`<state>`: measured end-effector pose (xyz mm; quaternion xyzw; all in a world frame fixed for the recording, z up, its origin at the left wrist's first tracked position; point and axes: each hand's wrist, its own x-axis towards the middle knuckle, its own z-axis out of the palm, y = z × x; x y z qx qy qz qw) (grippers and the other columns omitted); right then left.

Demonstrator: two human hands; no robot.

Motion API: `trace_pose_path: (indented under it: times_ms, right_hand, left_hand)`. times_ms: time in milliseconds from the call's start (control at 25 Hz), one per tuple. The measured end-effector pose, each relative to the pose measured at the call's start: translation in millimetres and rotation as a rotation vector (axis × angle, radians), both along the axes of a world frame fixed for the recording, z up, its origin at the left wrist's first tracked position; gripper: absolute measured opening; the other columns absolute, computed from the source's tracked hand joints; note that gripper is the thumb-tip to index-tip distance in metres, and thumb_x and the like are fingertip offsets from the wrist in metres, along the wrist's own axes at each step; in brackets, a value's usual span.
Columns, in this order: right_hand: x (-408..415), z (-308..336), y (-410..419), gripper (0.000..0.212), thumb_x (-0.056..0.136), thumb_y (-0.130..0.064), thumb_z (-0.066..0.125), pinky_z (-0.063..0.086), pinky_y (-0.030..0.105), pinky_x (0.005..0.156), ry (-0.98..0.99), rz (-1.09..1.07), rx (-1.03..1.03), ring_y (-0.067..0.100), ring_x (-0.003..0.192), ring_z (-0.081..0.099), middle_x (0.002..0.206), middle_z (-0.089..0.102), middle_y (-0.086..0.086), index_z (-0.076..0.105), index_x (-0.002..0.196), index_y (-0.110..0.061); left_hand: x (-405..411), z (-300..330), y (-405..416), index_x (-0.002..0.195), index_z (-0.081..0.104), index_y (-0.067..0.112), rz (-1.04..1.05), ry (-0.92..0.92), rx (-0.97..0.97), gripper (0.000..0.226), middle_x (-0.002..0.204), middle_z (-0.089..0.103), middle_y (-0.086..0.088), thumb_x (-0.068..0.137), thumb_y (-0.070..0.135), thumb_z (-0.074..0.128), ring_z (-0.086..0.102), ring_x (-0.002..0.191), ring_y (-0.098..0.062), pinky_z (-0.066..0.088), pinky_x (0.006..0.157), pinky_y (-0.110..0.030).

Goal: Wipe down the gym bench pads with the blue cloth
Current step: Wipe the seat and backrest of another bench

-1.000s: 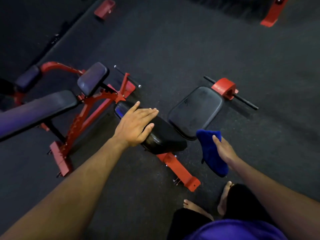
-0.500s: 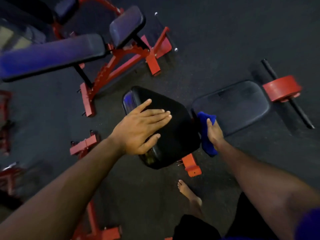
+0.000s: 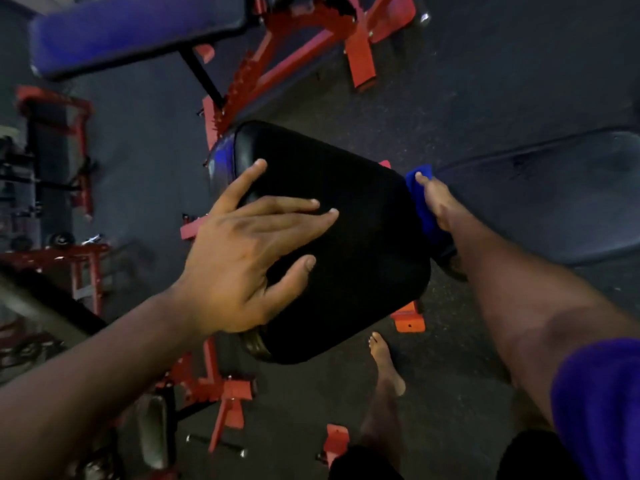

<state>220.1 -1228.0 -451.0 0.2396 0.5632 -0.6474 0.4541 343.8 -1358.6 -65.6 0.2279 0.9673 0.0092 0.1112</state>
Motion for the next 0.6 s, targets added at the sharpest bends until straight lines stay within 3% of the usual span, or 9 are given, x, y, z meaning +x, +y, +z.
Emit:
trace_pose_path:
  times_ms: [160,360,480,600]
  right_hand:
    - [18.0,7.3,-1.4,0.061,0.104,-0.048,0.036,0.032,0.034,0.115,0.032,0.073,0.089,0.027,0.137,0.044,0.151,0.045,0.015,0.042,0.147,-0.005]
    - [81.6,10.2,24.2,0.059,0.107,-0.044,0.030,0.032,0.036,0.110,0.034,0.125,0.177,0.034,0.137,0.042,0.151,0.042,0.021,0.040,0.148,-0.003]
    - [66.8,7.1,18.7,0.055,0.106,-0.039,0.034,0.034,0.037,0.109,0.028,0.157,0.203,0.035,0.134,0.045,0.148,0.046,0.021,0.043,0.145,-0.001]
    - [41.0,8.5,2.9,0.050,0.104,-0.034,0.037,0.037,0.036,0.107,0.099,0.053,0.239,0.034,0.131,0.048,0.143,0.050,0.021,0.047,0.142,-0.002]
  left_hand:
    - [-2.8,-2.9,-2.1,0.134,0.066,0.014,0.001,-0.040,-0.010,0.047,0.126,0.071,0.004,0.100,0.033,0.040,0.059,0.130,-0.012,0.014,0.124,-0.061]
    - [-2.5,-0.6,-1.2,0.132,0.068,0.013,-0.007,-0.028,-0.005,0.044,0.125,0.072,0.004,0.101,0.029,0.041,0.060,0.129,-0.014,0.018,0.121,-0.063]
    - [-3.6,-0.5,1.7,0.132,0.068,0.014,-0.001,-0.034,-0.013,0.044,0.124,0.073,0.004,0.101,0.028,0.041,0.061,0.129,-0.015,0.020,0.121,-0.063]
    - [-2.2,1.7,0.0,0.132,0.068,0.014,-0.003,-0.048,-0.012,0.044,0.124,0.073,0.004,0.100,0.027,0.040,0.061,0.129,-0.015,0.020,0.121,-0.061]
